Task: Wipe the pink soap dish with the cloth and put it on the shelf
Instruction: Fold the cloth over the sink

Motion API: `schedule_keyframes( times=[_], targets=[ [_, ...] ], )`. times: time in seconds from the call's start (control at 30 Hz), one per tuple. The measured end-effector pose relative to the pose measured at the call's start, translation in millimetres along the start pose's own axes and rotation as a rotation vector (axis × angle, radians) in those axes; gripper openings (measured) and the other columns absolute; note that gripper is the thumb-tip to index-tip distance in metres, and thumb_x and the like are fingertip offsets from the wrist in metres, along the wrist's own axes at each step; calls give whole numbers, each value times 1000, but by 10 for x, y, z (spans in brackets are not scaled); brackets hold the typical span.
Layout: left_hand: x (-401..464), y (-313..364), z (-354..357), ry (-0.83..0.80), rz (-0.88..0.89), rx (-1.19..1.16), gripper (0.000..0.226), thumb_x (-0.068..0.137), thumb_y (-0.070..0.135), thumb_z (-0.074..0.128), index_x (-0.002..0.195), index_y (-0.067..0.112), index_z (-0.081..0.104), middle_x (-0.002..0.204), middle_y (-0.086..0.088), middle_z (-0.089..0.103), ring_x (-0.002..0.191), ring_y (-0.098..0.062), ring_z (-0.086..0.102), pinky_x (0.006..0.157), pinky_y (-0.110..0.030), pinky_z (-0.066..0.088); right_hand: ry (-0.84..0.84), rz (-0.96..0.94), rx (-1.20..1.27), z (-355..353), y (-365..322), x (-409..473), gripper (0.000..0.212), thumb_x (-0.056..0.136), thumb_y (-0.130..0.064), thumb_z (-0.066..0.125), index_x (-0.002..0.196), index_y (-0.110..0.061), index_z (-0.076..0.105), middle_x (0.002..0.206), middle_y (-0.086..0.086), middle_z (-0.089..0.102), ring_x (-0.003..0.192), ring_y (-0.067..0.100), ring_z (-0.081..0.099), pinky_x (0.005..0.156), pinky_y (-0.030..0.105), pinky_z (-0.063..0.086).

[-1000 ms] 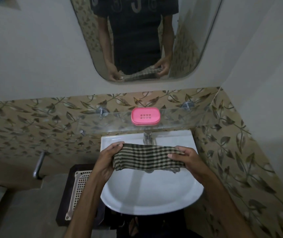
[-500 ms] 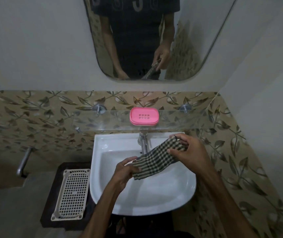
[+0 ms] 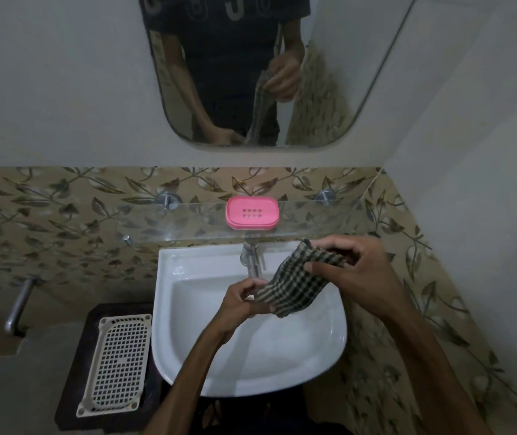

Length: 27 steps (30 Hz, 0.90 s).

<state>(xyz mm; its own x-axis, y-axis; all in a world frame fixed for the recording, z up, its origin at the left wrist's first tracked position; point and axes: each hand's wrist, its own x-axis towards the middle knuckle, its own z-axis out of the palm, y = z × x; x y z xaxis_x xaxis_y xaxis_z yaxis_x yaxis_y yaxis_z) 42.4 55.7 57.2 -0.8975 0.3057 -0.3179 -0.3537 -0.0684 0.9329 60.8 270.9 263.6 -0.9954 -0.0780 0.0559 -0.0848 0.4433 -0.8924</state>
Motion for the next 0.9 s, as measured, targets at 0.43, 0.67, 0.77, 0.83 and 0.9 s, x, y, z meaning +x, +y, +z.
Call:
schedule_keyframes(
  times=[0.43,0.67,0.77,0.83,0.9],
  targets=[
    [-20,258,-140,91,168,-214,27,64,8,78,72,15,53,81,-9,62,74,-20,58,64,-29,48,104,-10,149,-87,58,94,27,86,5,76,95,-20,78,92,-1,81,84,17,78,70,27,64],
    [-51,240,-23,-29,48,-512,43,76,11,74,118,2,66,119,-16,69,109,-31,62,102,-47,42,93,-40,222,21,-53,144,17,87,2,77,102,-6,76,93,7,81,85,25,78,74,34,65],
    [-64,219,166,-133,7,-643,70,72,11,81,136,-4,56,133,-20,62,121,-34,58,109,-45,45,112,-48,292,112,-151,189,18,84,3,79,101,-2,76,90,10,80,81,24,78,70,30,64],
    [-83,221,306,-169,-17,-721,86,66,10,92,140,-7,52,131,-21,65,117,-32,66,102,-43,56,130,-36,340,162,-200,216,17,82,3,81,99,-2,77,88,11,80,75,18,76,67,26,62],
    [-106,221,424,-175,-43,-801,89,59,11,99,135,-7,55,121,-19,72,106,-29,73,90,-40,60,152,-20,386,175,-222,229,17,82,3,82,96,-5,78,86,10,80,72,16,75,64,25,61]
  ],
)
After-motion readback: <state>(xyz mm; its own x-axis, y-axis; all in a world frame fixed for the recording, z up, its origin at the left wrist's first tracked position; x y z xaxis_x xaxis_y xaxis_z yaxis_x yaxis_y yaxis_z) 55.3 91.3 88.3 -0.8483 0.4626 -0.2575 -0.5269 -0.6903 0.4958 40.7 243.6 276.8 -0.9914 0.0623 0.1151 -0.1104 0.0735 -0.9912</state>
